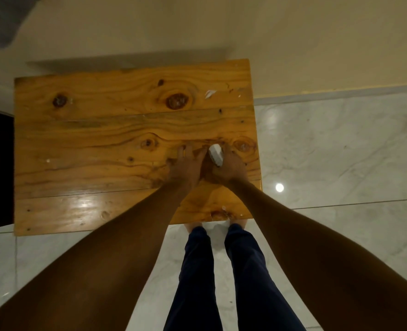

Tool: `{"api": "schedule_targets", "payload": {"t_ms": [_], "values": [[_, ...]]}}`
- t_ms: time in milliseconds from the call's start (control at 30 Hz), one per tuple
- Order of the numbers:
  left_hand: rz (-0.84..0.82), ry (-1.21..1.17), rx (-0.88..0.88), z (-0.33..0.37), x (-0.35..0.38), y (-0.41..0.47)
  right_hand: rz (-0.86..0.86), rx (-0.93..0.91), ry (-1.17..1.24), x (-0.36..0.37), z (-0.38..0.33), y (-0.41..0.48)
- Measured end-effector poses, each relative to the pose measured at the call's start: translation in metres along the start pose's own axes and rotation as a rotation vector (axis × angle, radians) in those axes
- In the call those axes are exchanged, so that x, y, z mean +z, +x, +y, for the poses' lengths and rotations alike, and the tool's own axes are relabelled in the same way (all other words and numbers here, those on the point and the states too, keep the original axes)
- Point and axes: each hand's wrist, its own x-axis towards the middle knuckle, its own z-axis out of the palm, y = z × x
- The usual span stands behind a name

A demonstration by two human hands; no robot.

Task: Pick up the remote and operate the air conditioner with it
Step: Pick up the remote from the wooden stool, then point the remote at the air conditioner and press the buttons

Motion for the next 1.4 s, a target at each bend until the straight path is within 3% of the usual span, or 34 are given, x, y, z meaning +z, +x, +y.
{"api": "schedule_targets", "payload": {"t_ms": [67,167,333,433,633,1000,1400], "values": [[-0.008,0.0,-0.004,0.0,0.0,0.001,-0.056,0.028,0.158,-0.006,-0.001,0.003],[-0.023,-0.001,-0.008,0.0,-0.001,0.003,-0.212,0.243,0.635,-0.018,-0.007,0.005],[-0.086,0.052,0.013,0.002,-0.016,0.004,-0.21,0.337,1.06,-0.048,-0.02,0.002],[-0.108,0.116,0.048,0.006,-0.041,0.008,-0.196,0.3,1.105,-0.073,-0.032,-0.003],[0.053,0.086,0.159,0.034,-0.124,0.012,-0.062,0.256,1.195,-0.143,-0.066,-0.014],[0.504,0.192,0.358,0.134,-0.358,-0.029,0.058,-0.163,1.306,-0.316,-0.16,-0.061],[0.678,0.325,0.456,0.175,-0.452,-0.066,0.098,-0.272,1.307,-0.435,-0.222,-0.1]]}}
